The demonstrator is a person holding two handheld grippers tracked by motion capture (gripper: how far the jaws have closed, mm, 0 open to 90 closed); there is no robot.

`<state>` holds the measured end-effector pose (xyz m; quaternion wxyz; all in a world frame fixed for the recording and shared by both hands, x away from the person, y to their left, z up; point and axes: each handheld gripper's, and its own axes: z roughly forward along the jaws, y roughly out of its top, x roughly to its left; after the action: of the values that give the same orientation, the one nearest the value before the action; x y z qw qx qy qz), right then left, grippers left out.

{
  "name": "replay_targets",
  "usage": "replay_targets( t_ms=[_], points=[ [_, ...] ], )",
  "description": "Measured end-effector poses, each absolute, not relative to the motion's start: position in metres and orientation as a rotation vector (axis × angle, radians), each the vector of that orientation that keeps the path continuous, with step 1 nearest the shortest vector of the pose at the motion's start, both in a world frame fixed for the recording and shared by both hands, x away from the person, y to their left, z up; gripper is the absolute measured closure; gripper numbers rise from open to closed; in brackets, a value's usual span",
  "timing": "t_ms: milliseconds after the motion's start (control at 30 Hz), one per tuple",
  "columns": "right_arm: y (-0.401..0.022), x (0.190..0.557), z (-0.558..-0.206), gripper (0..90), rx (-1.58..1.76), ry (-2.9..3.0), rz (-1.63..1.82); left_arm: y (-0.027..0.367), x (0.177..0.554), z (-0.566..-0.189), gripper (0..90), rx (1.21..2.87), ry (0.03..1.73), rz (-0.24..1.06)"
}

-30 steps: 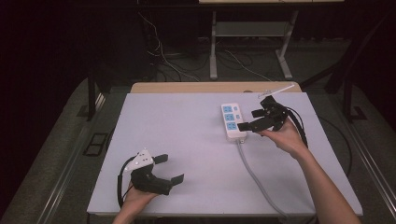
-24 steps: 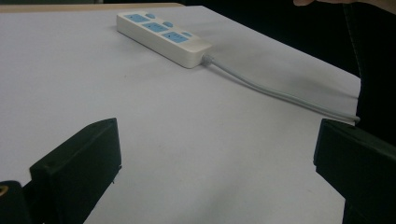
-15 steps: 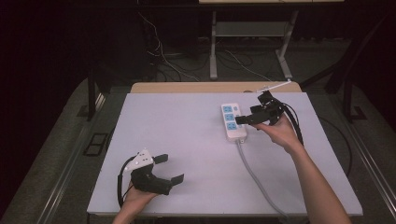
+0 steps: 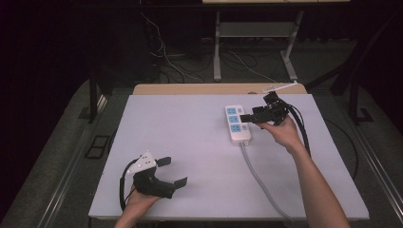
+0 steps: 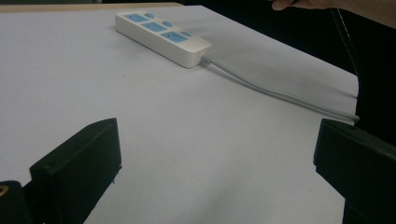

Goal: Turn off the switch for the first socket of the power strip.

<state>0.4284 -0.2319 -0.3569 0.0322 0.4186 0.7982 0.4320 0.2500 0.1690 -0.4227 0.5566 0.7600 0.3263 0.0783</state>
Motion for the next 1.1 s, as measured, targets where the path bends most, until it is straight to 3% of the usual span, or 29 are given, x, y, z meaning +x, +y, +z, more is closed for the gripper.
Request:
replay_targets(
  t_ms=[33,100,467,667,1100],
  points=[
    [-0.233,0.43,-0.358,34.5,1.282,2.448,1.323,0.169,0.25,-0.423,0.0,1.793,0.771,0.185],
    [-0.233,0.431,-0.358,41.1,1.279,2.443,1.311,0.169,0.25,-0.423,0.0,1.794,0.771,0.184],
    [-0.236,0.439,-0.368,64.8,1.281,2.452,1.221,0.169,0.251,-0.423,0.0,1.801,0.767,0.186],
    [-0.239,0.446,-0.375,85.8,1.31,2.469,1.214,0.169,0.251,-0.423,0.0,1.802,0.767,0.186],
    [-0.234,0.456,-0.394,89.7,1.337,2.52,1.194,0.169,0.252,-0.423,0.0,1.804,0.768,0.188]
  ],
)
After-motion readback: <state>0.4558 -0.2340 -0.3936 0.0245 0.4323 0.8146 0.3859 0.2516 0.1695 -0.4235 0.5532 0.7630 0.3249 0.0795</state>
